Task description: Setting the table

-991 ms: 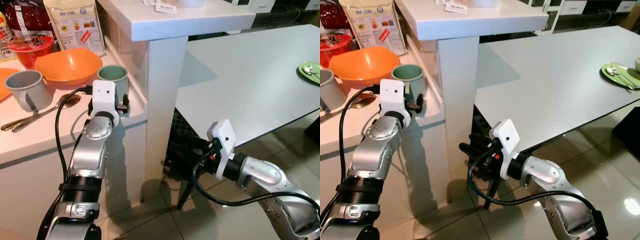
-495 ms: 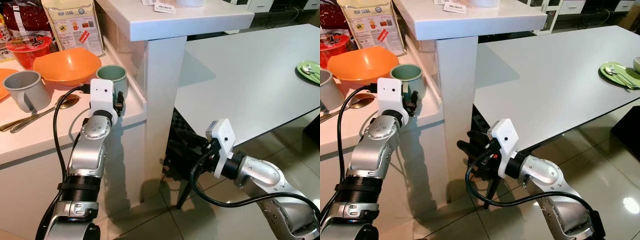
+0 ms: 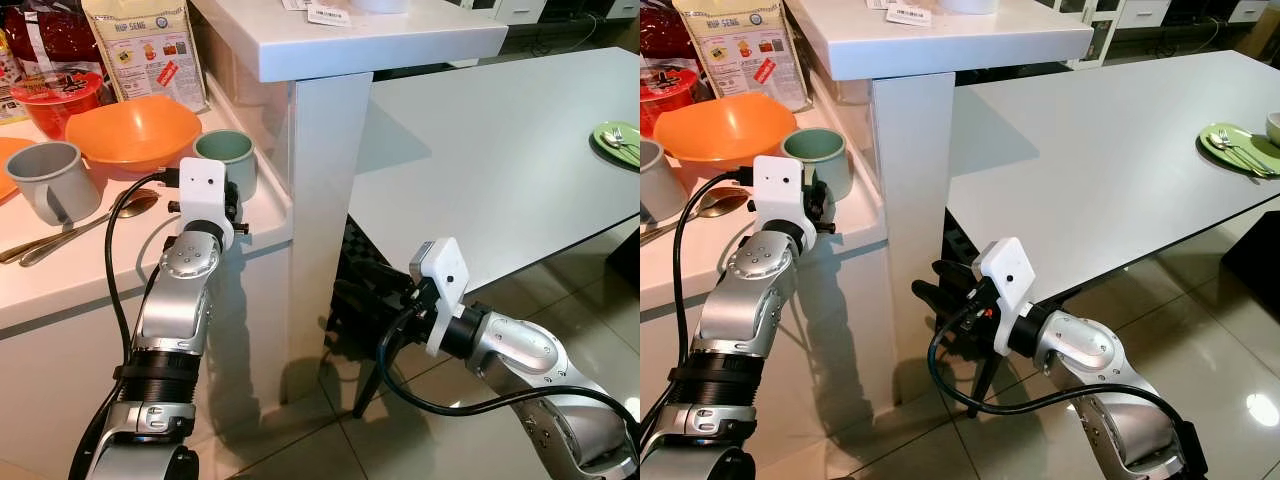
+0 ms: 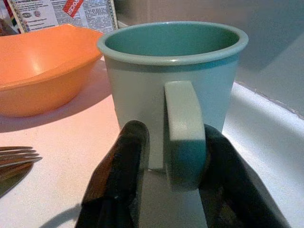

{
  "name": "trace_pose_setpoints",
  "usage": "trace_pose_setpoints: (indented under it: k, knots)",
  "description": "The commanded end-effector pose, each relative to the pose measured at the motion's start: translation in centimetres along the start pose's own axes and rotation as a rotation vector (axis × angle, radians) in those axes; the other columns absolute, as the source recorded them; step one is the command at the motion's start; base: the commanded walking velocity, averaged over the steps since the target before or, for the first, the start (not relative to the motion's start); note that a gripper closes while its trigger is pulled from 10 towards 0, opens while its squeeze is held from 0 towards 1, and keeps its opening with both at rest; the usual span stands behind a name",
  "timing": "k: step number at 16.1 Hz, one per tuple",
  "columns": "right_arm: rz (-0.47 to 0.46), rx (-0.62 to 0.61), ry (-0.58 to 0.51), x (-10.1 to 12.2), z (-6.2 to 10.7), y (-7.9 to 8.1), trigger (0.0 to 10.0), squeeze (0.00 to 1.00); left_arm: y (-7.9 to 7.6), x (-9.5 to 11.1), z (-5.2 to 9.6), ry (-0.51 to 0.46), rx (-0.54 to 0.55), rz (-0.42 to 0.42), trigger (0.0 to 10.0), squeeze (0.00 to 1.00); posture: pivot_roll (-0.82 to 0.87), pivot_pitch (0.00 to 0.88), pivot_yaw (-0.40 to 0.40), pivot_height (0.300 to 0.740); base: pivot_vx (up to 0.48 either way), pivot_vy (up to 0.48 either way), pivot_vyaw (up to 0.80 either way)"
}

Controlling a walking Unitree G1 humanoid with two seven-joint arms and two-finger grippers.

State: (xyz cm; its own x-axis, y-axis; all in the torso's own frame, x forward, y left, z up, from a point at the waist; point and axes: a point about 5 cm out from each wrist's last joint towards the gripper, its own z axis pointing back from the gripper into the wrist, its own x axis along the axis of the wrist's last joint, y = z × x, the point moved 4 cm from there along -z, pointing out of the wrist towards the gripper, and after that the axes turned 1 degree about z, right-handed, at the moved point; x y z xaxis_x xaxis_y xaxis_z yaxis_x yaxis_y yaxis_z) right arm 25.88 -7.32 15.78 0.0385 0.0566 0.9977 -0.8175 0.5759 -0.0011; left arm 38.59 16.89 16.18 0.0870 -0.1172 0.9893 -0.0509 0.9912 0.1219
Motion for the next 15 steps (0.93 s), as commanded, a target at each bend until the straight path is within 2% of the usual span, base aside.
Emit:
trace_pose_setpoints:
  k: [1,6,12,14,15]
  knots:
    - [0.004,-0.008,0.001,-0.1,0.1,-0.2,10.0,0.0,-0.3,0.3,-0.2,-0.003,-0.013,-0.015,0.0,0.0,0.04,0.0,-0.042,0.74,0.0,0.0,0.0]
    - [0.007,-0.008,-0.003,-0.1,-0.1,-0.3,10.0,0.0,-0.1,0.4,-0.3,0.0,-0.011,-0.019,0.0,0.0,0.05,0.0,-0.041,0.74,0.0,0.0,0.0]
    - [0.001,-0.037,-0.029,0.2,0.0,-0.1,10.0,0.0,1.8,1.5,1.6,-0.035,-0.006,-0.02,0.0,0.0,0.04,0.0,-0.034,0.74,0.0,0.0,0.0]
    - [-0.013,-0.049,-0.04,0.0,0.2,-0.2,10.0,0.0,2.7,1.8,2.9,-0.045,-0.006,-0.031,0.0,0.0,0.06,0.0,-0.03,0.74,0.0,0.0,0.0]
    - [-0.026,-0.066,-0.051,0.0,0.3,-0.2,10.0,0.0,3.2,2.9,4.8,-0.126,-0.033,0.018,0.0,0.0,0.06,0.0,-0.026,0.74,0.0,0.0,0.0]
